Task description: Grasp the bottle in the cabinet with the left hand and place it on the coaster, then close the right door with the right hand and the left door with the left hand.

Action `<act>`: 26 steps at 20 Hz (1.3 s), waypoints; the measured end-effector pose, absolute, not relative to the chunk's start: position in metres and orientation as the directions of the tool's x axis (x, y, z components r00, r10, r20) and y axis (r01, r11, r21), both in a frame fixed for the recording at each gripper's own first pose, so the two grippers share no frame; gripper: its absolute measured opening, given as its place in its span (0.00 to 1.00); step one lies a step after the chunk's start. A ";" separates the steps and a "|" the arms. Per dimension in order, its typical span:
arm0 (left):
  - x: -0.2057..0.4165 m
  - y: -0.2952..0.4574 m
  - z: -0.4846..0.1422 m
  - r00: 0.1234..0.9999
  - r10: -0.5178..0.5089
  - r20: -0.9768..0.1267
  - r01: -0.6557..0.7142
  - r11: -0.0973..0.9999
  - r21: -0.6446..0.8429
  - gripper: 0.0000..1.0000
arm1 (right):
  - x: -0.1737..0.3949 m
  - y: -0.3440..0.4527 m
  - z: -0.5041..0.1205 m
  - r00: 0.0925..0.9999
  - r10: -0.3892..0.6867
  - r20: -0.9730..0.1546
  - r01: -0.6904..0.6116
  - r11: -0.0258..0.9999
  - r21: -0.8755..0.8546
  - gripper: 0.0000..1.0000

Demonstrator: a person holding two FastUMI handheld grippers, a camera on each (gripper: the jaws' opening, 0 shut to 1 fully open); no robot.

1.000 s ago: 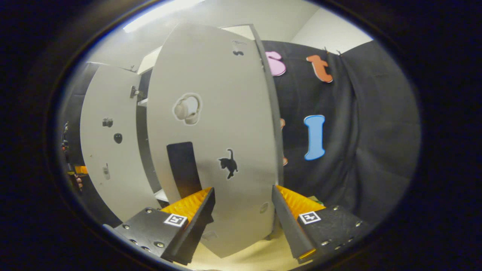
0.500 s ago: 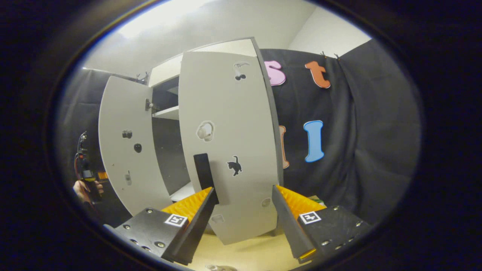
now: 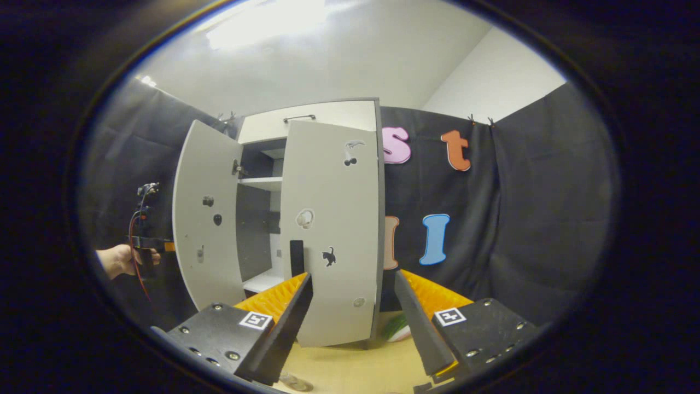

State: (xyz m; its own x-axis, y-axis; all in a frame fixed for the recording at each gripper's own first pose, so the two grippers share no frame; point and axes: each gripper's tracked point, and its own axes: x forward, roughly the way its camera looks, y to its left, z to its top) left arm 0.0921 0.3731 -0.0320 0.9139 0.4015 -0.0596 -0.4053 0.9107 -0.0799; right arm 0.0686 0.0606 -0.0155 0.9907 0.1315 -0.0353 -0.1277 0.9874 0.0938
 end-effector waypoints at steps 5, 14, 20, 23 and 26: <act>0.099 0.345 -0.035 0.929 0.365 -0.064 -0.369 0.925 -0.086 0.94 | 0.055 0.057 -0.025 0.991 0.123 -0.053 -0.122 0.992 0.019 0.93; 0.112 0.311 -0.040 0.951 0.304 -0.058 -0.309 0.941 -0.136 0.94 | 0.055 0.055 -0.025 0.992 0.116 -0.050 -0.113 0.991 0.067 0.92; 0.132 0.280 -0.041 0.958 0.280 -0.056 -0.285 0.951 -0.122 0.94 | 0.068 0.051 -0.029 0.994 0.108 -0.036 -0.105 0.993 0.060 0.92; 0.148 0.256 -0.048 0.965 0.253 -0.068 -0.259 0.961 -0.099 0.94 | 0.076 0.047 -0.030 0.994 0.103 -0.032 -0.101 0.993 0.058 0.89; 0.166 0.229 -0.056 0.974 0.211 -0.081 -0.218 0.971 -0.102 0.89 | 0.077 0.043 -0.031 0.995 0.097 -0.029 -0.096 0.994 0.052 0.92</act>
